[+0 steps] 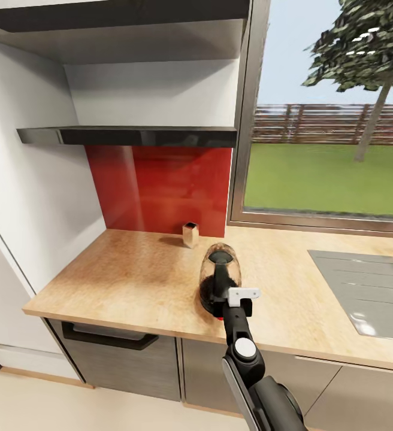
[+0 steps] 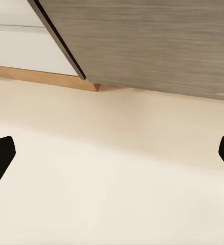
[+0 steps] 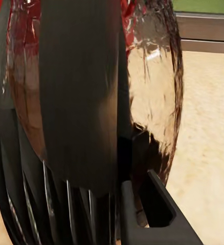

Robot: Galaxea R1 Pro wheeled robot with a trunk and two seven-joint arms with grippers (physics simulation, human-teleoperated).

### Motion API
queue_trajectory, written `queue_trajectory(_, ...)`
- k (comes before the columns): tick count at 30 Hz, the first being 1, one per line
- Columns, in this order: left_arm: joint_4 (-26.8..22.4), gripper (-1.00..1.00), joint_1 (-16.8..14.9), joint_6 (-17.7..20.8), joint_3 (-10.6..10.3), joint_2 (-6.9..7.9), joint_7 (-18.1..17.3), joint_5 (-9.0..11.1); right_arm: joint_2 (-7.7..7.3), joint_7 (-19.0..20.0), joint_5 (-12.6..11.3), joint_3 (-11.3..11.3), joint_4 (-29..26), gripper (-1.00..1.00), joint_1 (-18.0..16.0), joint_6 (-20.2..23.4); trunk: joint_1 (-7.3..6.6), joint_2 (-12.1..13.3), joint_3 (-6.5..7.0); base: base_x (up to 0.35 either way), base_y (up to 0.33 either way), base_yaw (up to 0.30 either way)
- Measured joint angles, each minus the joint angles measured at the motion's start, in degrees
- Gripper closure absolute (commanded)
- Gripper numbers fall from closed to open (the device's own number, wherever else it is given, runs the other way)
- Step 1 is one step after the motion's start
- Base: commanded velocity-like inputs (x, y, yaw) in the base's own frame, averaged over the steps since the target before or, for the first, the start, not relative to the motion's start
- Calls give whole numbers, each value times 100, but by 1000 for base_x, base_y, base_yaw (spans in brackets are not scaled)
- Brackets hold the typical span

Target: Set up a coffee station on the kitchen countertop: keep the coffee maker on the countertop, move the bottle of coffee from the kitchen shelf to the counter next to the coffee maker, place a paper coffee filter on top of the coffee maker, put the saucer next to the coffee maker with the coffee cup on the saucer, and place the electric kettle next to the coffee maker.

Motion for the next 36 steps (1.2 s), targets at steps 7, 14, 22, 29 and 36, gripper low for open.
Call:
queue_trajectory(7, 9, -100, 12, 11, -24, -6, 0, -6, 3, -2, 22, -18, -226, 100, -3, 5, 0, -1, 1, 0, 0, 0)
queue_trajectory(14, 265, -100, 35, 42, -22, 22, 50, 1, 3, -2, -2, -19, -473, 100, -1, 36, 0, 0, 0, 0, 0, 0)
queue_trajectory(22, 749, -100, 28, 48, -25, -35, 7, -8, -8, -1, 2, -34, -557, 100, -5, 27, 0, 0, 0, 0, 0, 0)
queue_trajectory(29, 770, -100, 25, 50, -18, -37, 9, -9, -12, -1, -7, -34, -562, 100, -1, 15, 0, 0, 0, 0, 0, 0)
queue_trajectory(36, 774, -100, 25, 50, -6, -31, 14, -10, -12, -7, -5, -32, -552, 100, -3, 13, 0, 0, 0, 0, 0, -44)
